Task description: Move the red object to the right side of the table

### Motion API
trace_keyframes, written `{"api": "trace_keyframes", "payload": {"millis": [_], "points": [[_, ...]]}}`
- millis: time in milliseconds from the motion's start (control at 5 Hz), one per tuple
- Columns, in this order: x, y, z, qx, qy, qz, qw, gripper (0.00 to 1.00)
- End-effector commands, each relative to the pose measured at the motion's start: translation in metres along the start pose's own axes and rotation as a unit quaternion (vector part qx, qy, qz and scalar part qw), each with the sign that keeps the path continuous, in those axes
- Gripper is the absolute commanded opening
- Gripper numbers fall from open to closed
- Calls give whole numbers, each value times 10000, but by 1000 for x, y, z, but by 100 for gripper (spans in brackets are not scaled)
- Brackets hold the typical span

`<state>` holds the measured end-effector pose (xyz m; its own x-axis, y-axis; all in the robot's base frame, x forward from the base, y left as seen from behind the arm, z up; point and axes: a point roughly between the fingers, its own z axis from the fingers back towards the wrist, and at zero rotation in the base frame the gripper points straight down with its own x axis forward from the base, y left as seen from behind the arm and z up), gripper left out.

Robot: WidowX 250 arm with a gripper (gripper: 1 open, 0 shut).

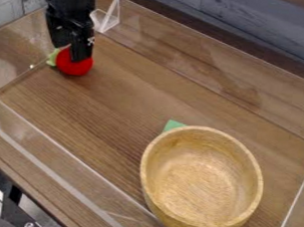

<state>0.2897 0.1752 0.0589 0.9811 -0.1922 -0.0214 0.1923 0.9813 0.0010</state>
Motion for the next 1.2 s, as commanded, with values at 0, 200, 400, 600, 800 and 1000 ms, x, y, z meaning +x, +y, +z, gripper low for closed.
{"api": "trace_keyframes", "payload": {"millis": [0,200,400,600,800,1000], "points": [[7,26,5,173,-143,130,9997,100],[5,43,-6,127,-83,325,9994,100],[1,46,-17,101,-38,156,9998,100],[-3,46,-27,78,1,-3,10000,100],[-3,45,-28,32,39,819,9966,100],[-2,44,-30,-5,78,1625,9867,100]]}}
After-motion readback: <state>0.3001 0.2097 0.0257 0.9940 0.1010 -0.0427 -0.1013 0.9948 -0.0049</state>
